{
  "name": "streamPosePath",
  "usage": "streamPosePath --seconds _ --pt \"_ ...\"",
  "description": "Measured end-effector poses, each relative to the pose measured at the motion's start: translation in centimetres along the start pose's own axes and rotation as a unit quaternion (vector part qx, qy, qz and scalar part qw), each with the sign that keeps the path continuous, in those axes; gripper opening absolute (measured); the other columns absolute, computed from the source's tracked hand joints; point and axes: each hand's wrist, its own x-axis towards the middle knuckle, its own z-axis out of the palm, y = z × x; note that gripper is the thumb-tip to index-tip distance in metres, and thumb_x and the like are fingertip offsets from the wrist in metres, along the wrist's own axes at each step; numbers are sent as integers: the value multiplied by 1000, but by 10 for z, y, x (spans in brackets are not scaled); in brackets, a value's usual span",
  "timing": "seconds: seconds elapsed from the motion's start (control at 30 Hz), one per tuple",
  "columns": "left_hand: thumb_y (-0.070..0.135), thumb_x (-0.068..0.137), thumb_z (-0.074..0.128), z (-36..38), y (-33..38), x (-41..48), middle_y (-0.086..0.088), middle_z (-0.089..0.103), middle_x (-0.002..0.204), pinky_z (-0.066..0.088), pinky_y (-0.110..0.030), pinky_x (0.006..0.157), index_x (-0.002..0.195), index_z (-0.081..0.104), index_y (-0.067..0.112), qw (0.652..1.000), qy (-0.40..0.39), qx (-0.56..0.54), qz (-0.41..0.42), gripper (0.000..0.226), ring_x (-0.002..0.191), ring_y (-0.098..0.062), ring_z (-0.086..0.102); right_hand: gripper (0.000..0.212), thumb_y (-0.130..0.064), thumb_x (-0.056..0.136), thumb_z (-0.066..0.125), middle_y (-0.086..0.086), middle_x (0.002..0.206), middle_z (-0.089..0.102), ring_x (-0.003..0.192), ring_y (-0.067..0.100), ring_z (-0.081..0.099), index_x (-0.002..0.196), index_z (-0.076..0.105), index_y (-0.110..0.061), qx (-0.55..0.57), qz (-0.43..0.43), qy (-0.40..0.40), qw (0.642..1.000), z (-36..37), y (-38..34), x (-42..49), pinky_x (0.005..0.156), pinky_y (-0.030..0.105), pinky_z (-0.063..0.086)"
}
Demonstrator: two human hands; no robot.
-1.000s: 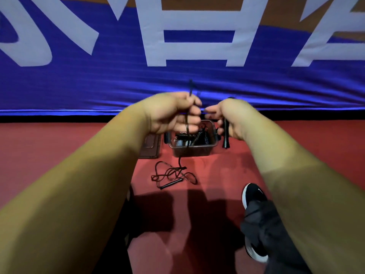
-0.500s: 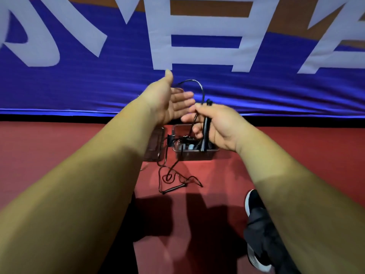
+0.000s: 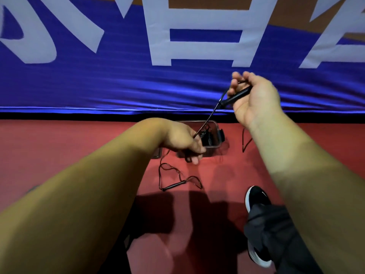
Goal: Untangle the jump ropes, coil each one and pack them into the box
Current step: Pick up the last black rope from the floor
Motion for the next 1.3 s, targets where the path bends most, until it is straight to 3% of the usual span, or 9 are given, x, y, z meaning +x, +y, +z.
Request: streamPosePath --seconds 0.2,0.33,0.4,0.53,0.77,1.0,1.13,1.23,1.3 --pt "17 106 45 -10 6 -7 -9 76 94 49 -38 83 110 65 13 989 13 -149 -10 21 94 -28 74 16 -12 113 39 17 87 77 59 21 68 111 55 -7 70 -54 70 994 -20 -7 8 56 29 54" --pt "23 112 38 -21 5 -17 1 43 64 55 -33 70 105 62 13 972 28 -232 22 27 57 -15 52 22 -15 114 35 17 99 75 64 21 70 107 55 -10 95 -90 132 983 -37 -21 17 59 30 58" --pt "27 113 38 -24 -2 -18 2 38 64 50 -29 61 105 65 13 990 51 -123 -50 32 51 -13 39 24 -17 114 35 16 103 75 68 21 72 108 57 -10 88 -113 152 978 -47 -30 22 61 30 59" --pt "35 112 42 -24 -7 -23 -3 51 82 50 -26 53 104 75 22 972 99 90 -194 36 63 -19 50 25 -22 115 40 15 102 77 72 22 75 109 60 -8 51 -132 147 979 -53 -25 23 63 30 60" --pt "45 111 39 -26 14 -23 7 40 61 38 -21 47 124 70 17 978 103 -179 -23 44 41 -6 30 24 -10 111 36 14 107 57 70 20 70 129 51 -13 -123 39 175 976 -47 -6 18 49 33 58" --pt "35 113 37 -31 28 -17 8 52 70 44 -17 44 138 63 32 899 157 -405 63 36 45 -2 24 30 -8 108 36 21 136 56 84 32 74 134 50 0 -279 203 105 933 -42 20 0 49 42 62" --pt "27 113 37 -33 36 -12 6 61 71 51 -19 50 142 58 31 824 166 -530 109 36 42 -2 26 35 -13 99 42 11 130 75 98 32 72 118 71 -13 -439 279 -81 851 -30 21 -20 88 41 60" --pt "20 111 43 -41 40 -8 0 64 73 51 -18 48 143 59 25 745 199 -621 140 35 42 -2 29 36 -9 103 39 9 123 77 97 23 75 119 71 -15 -446 314 -210 811 -22 28 -40 74 25 59" --pt "17 111 46 -48 40 -6 -3 64 78 49 -18 45 137 61 21 683 238 -675 142 31 41 -3 32 29 -9 109 41 14 127 75 112 24 72 116 69 -12 -442 313 -272 795 -22 32 -47 85 27 56"
